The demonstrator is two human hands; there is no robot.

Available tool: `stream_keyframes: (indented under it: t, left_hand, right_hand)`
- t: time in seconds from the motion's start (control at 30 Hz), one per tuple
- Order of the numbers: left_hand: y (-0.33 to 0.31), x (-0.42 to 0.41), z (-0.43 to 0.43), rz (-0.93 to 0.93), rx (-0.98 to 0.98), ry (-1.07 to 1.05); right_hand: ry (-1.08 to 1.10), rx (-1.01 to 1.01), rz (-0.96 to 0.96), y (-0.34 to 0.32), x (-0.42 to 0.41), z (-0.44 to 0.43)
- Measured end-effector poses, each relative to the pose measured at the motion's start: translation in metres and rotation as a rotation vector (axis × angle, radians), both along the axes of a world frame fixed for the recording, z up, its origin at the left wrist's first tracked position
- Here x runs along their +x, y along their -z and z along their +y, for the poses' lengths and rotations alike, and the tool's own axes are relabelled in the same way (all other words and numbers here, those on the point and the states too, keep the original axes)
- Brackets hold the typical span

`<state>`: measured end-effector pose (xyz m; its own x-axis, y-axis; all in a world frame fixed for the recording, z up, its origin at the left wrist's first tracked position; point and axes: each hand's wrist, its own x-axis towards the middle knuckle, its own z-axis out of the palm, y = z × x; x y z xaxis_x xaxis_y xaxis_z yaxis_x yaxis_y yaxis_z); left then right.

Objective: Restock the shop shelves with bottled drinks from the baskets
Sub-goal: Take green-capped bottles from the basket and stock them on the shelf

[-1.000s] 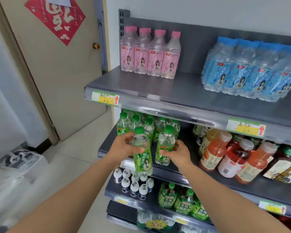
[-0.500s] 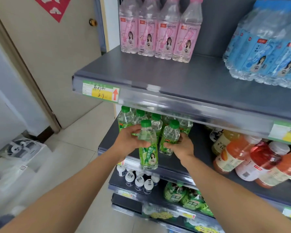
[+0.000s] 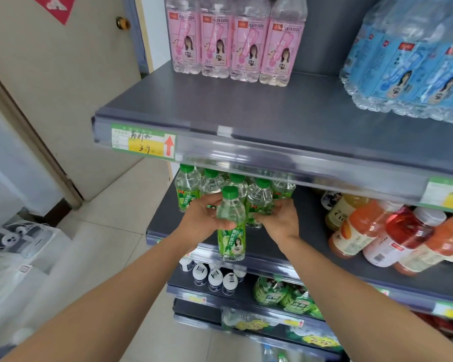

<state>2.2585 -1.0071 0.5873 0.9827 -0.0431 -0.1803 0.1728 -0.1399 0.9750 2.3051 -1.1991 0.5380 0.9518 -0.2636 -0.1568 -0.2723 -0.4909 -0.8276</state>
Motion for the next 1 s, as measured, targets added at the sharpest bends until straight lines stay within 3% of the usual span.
stream_keyframes:
  t: [0.1, 0.2, 0.33, 0.47, 0.67, 0.83, 1.0]
  left_hand:
    - [-0.002, -0.001, -0.002, -0.004, 0.019, 0.022]
    - [-0.007, -0.002, -0.006, -0.025, 0.049, 0.048]
    - [-0.012, -0.001, -0.017, -0.054, 0.060, 0.071]
    - [-0.011, 0.002, -0.028, -0.076, 0.063, 0.087]
    - [-0.010, 0.005, -0.037, -0.055, 0.037, 0.142]
    - [0.004, 0.010, -0.013, -0.050, 0.386, 0.084]
    - [0.023, 0.015, 0.016, 0.032, 0.552, -0.122]
  right_hand:
    - [-0.040, 0.076, -0.073, -0.009, -0.026, -0.004]
    - [-0.288, 0.235, 0.022, -0.018, -0.042, -0.005]
    - [-0.462, 0.156, 0.055, -0.025, -0.052, 0.001]
    - [-0.396, 0.012, -0.098, -0.032, -0.053, -0.002]
    - [-0.298, -0.020, -0.144, -0.031, -0.052, -0.022]
    - [-0.164, -0.024, -0.130, -0.021, -0.051, -0.044]
    - [-0.083, -0.038, -0.103, -0.009, -0.044, -0.054]
